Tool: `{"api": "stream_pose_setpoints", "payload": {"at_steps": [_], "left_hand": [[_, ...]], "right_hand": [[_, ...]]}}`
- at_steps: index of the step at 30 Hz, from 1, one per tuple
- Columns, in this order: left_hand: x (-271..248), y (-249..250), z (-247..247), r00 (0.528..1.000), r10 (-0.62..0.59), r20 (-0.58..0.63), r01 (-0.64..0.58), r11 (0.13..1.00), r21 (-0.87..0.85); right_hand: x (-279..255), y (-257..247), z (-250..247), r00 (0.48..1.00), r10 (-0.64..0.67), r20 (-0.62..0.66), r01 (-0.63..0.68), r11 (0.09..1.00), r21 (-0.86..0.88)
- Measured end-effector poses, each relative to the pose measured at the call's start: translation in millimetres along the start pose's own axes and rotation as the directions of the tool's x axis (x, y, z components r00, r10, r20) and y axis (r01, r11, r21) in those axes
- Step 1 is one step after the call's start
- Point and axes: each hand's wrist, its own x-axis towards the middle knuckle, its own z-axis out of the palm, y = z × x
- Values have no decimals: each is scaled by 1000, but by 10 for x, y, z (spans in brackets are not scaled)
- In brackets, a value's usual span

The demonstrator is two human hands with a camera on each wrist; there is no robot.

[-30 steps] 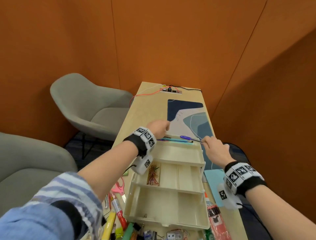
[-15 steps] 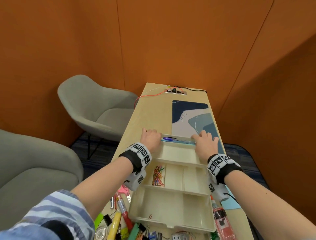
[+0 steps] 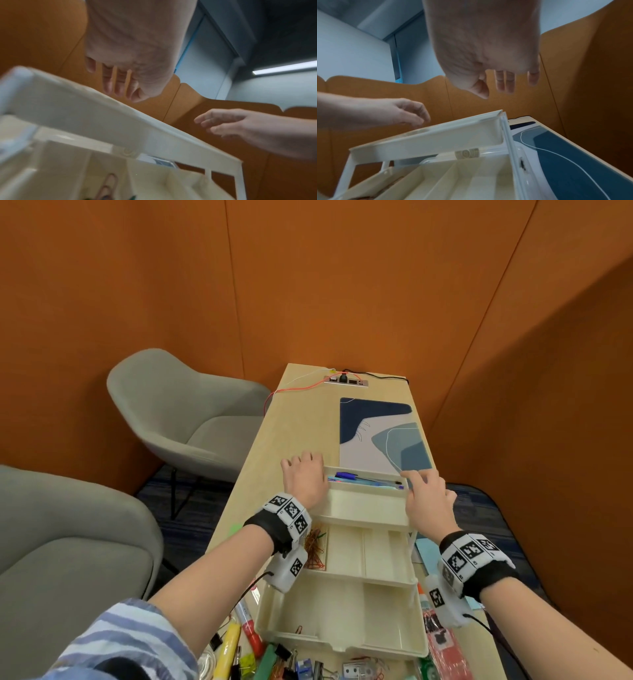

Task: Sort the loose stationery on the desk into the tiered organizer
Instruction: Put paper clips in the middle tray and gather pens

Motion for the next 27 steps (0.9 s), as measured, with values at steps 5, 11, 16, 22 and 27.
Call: {"api": "stream_pose_setpoints", "payload": {"at_steps": [5,11,16,22,27], "left_hand": [[-121,-67,45,996,65,67,-77,979,188],[-84,78,92,978,107,178,-113,993,28],[-113,132,99,1000,27,6,-27,999,27],[-85,144,176,997,39,64,-41,999,34],[-44,326,258,993,70,90,-65,996,-62]], "right_hand": [[-354,4,-60,1000,-9,-30,13,990,138],[-858,4,-11,999,7,-47,7,961,278],[-1167,86,17,997,81,-7,-74,940,332],[-1364,162,-56,983,183,0,-167,898,407],[-1538,190,37,982,185,32,-181,886,427]]}}
